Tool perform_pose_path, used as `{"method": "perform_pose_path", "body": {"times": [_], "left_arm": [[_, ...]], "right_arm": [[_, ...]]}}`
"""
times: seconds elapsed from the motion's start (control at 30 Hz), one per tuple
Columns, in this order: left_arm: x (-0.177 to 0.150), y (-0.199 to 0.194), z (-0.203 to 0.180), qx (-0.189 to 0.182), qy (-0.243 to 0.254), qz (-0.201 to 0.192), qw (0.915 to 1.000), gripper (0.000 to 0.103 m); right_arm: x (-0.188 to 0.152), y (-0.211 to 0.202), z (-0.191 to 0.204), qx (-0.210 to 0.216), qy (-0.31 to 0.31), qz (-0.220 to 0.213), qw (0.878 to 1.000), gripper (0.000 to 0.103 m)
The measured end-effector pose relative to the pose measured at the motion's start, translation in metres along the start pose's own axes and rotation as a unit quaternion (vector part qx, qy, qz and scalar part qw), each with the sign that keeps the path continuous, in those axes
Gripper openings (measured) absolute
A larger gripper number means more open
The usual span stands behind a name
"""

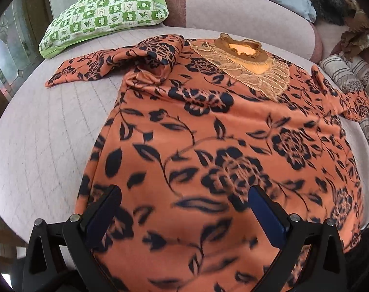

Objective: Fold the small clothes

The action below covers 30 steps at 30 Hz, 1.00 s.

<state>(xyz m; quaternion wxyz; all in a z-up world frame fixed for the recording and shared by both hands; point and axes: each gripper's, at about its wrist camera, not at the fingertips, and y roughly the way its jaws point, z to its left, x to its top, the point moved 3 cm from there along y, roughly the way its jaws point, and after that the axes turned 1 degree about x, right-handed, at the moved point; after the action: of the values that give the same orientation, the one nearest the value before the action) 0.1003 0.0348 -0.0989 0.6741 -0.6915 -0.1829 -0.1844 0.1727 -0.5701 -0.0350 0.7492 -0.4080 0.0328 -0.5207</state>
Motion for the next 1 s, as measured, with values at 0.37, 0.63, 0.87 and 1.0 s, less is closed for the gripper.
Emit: {"method": "perform_pose_path", "body": {"times": [0.37, 0.63, 0.87, 1.0], "left_arm": [[0.018, 0.032, 0.009, -0.018, -0.011, -0.012, 0.9997, 0.103], [0.018, 0.034, 0.012, -0.017, -0.005, -0.017, 0.9997, 0.103], [0.021, 0.025, 0.031, -0.045, -0.072, -0.025, 0.9961, 0.103], [0.021, 0.017, 0.049, -0.056, -0.117, -0.031, 0.991, 0.103]], "right_arm": [[0.105, 0.066, -0.042, -0.157, 0.012, -0.072, 0.985, 0.051], [0.114, 0.072, 0.02, -0.203, -0.11, -0.107, 0.967, 0.006], [0.036, 0.02, 0.217, -0.017, -0.267, -0.105, 0.958, 0.006], [-0.064, 0.022, 0.316, 0.075, -0.324, -0.058, 0.941, 0.006]]}}
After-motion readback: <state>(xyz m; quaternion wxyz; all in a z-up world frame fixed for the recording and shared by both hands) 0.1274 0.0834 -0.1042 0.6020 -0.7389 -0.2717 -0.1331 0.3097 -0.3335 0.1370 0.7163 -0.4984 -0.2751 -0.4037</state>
